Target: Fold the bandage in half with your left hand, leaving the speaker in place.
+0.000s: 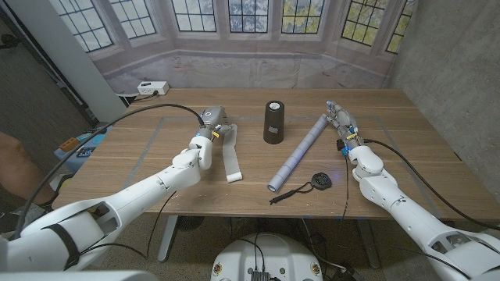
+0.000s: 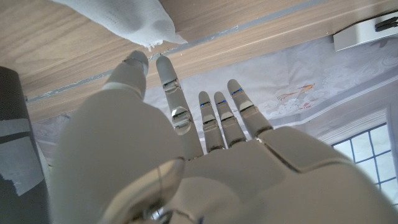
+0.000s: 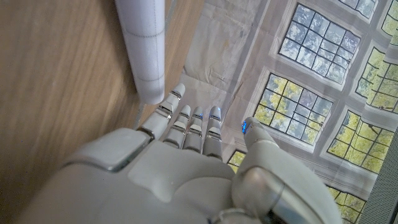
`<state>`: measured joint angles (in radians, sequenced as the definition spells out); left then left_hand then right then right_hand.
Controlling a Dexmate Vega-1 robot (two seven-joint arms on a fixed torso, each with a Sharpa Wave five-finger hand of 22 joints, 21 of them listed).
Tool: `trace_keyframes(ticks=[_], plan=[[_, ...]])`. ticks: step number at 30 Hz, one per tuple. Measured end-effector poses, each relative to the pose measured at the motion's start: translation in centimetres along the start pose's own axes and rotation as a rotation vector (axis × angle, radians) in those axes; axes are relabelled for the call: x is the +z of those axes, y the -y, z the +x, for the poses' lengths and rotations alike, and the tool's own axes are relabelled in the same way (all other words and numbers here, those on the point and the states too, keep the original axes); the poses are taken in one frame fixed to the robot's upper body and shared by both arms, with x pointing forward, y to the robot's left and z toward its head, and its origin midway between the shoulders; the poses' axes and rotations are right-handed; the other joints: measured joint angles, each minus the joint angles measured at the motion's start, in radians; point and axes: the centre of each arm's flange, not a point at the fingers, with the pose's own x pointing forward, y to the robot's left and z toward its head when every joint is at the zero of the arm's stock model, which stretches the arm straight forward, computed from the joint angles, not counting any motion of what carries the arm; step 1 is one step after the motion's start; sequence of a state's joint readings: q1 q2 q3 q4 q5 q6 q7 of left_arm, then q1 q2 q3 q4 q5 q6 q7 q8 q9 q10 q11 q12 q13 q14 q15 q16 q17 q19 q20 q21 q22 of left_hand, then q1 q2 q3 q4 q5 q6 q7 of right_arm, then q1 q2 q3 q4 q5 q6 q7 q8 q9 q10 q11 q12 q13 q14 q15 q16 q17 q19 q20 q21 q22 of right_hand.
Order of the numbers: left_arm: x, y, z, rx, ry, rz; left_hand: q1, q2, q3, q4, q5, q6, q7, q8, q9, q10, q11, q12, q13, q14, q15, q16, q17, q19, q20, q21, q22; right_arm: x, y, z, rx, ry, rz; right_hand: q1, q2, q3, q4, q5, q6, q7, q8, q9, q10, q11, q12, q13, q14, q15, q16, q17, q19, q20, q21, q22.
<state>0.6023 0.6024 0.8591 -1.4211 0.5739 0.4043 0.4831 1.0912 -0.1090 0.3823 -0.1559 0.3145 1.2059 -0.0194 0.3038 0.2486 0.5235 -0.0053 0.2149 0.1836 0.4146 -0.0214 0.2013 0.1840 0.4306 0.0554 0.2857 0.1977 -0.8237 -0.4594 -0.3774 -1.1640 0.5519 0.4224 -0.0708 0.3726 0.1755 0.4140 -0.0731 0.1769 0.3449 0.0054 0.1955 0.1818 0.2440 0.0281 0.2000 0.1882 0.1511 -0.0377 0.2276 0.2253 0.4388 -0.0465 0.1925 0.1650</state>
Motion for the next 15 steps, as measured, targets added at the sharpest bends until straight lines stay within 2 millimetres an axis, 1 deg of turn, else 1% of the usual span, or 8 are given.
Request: trace_keyframes(ticks=[4,6,8,10,11,15], plan=[[0.12,-0.09,-0.24,0.003,0.004,-0.001,-0.001,0.001,0.000,0.000,0.000,-0.004,0.001,0.000,0.005,0.000,0.000,-0.007,0.000,0.000,0.000,-0.004,0.000,0.000,0.000,0.000,0.000,0.01,-0.04,-0.10,0.002,0.000,0.000,0.000,0.000,0.000,0.000,0.000,0.000,0.000,0.000,0.000,0.000,0.000,0.000,0.000,0.000,0.000,0.000,0.000,0.000,0.000,0.000,0.000],[0.15,-0.17,-0.31,0.004,0.004,-0.001,-0.010,0.010,0.002,0.006,0.000,-0.036,0.005,-0.008,0.005,-0.015,0.003,-0.015,0.000,-0.008,0.008,-0.011,0.000,-0.004,0.004,0.000,0.000,0.03,-0.06,-0.17,0.004,0.001,-0.001,0.000,0.000,0.000,0.000,0.000,0.000,0.000,0.000,0.000,0.000,0.000,0.000,0.000,0.000,0.000,0.000,0.000,0.000,0.000,0.000,0.000],[0.14,-0.22,-0.38,-0.001,-0.001,-0.001,-0.016,0.016,-0.001,0.009,0.000,-0.074,0.013,-0.024,0.004,-0.032,0.013,-0.016,0.000,-0.020,0.018,-0.011,0.000,-0.019,0.005,-0.002,0.000,0.03,-0.09,-0.24,0.005,0.001,-0.001,0.000,0.000,0.000,0.000,0.000,0.000,0.000,0.000,0.000,0.000,0.000,0.000,0.000,0.000,0.000,0.000,0.000,0.000,0.000,0.000,0.000],[0.10,-0.30,-0.35,-0.003,-0.005,-0.001,-0.016,0.016,-0.001,0.009,0.000,-0.111,0.014,-0.042,0.002,-0.046,0.020,-0.023,0.000,-0.037,0.022,-0.019,0.000,-0.029,0.007,-0.005,0.000,0.04,-0.10,-0.27,0.006,0.001,-0.001,0.000,0.000,0.000,0.000,0.000,0.000,0.000,0.000,0.000,0.000,0.000,0.000,0.000,0.000,0.000,0.000,0.000,0.000,0.000,0.000,0.000],[0.12,-0.38,-0.33,-0.002,-0.004,-0.002,-0.019,0.019,-0.001,0.009,0.000,-0.130,0.015,-0.051,0.001,-0.057,0.027,-0.023,0.000,-0.048,0.025,-0.020,0.000,-0.034,0.012,-0.008,0.000,0.03,-0.10,-0.27,0.007,0.000,-0.001,0.000,0.000,0.000,0.000,0.000,0.000,0.000,0.000,0.000,0.000,0.000,0.000,0.000,0.000,0.000,0.000,0.000,0.000,0.000,0.000,0.000],[-0.11,-0.34,-0.21,-0.025,-0.020,0.005,-0.032,0.032,-0.006,0.014,0.000,-0.195,0.026,-0.084,-0.007,-0.108,0.052,-0.031,0.000,-0.096,0.045,-0.028,-0.003,-0.071,0.016,-0.020,0.000,-0.01,-0.12,-0.39,0.008,-0.001,-0.001,0.000,0.000,0.000,0.000,0.000,0.000,0.000,0.000,0.000,0.004,0.004,0.000,0.000,0.000,0.000,0.000,0.000,0.000,0.000,0.000,0.000]])
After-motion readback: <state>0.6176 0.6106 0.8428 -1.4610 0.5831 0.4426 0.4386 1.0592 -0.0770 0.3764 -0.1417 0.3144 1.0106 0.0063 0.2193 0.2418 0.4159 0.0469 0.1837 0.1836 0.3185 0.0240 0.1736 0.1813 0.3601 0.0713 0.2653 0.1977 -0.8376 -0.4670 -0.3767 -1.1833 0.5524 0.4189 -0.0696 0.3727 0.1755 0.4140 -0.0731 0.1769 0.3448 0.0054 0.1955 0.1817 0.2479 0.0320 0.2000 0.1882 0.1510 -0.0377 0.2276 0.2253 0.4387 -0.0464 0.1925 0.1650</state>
